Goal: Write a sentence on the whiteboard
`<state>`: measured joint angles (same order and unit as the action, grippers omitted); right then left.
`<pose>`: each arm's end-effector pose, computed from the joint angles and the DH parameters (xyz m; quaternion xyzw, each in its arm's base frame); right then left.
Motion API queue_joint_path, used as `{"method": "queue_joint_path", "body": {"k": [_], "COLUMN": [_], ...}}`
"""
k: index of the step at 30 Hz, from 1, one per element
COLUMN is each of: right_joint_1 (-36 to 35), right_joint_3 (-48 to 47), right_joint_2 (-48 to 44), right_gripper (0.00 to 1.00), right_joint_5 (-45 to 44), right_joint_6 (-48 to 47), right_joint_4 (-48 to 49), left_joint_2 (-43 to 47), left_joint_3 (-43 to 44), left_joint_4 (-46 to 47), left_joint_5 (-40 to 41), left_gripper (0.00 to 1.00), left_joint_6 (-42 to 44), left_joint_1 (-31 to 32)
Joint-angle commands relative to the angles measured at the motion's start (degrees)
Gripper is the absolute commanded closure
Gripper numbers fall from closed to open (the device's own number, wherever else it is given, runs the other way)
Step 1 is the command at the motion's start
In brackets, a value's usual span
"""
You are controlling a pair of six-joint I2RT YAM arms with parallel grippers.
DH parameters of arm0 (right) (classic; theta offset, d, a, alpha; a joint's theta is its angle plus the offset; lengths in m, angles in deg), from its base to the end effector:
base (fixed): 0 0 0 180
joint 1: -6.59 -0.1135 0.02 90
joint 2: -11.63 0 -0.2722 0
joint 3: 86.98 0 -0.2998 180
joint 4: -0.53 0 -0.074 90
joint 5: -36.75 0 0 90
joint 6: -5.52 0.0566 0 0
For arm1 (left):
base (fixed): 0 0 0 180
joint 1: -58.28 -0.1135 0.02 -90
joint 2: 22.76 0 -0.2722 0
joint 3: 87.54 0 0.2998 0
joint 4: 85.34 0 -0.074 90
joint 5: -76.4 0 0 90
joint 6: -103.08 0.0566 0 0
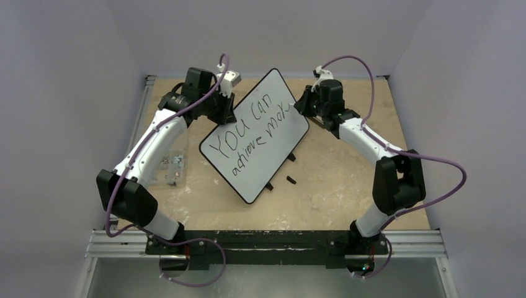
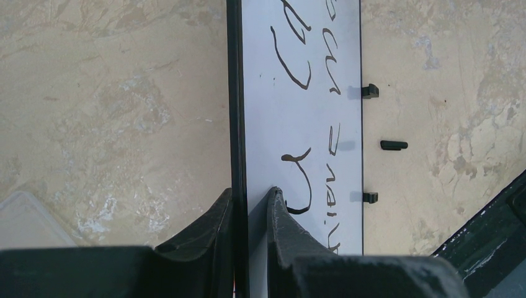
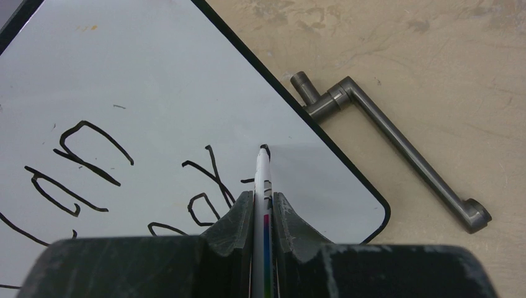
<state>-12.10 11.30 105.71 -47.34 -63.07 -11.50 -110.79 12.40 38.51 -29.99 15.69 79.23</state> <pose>0.4252 0.1500 0.2670 -0.0080 0.8398 0.2262 0.4934 0.3640 -0.1565 0.3579 0.2404 0.8814 -0.1910 0.3590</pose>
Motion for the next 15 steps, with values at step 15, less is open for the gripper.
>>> {"method": "queue_joint_path", "body": {"k": [15], "right_joint_1": [-0.3], "right_joint_3": [4.8], "right_joint_2": [-4.7], "right_gripper": [1.0], "right_joint_5": [4.8], "right_joint_6": [0.2], "right_joint_4": [1.4], "left_joint_2": [-0.3], "left_joint_3": [0.1], "left_joint_4": [-1.6], "left_joint_5": [8.9], "left_gripper": [1.0], "left_joint_6": [8.8], "left_joint_1": [1.4]}}
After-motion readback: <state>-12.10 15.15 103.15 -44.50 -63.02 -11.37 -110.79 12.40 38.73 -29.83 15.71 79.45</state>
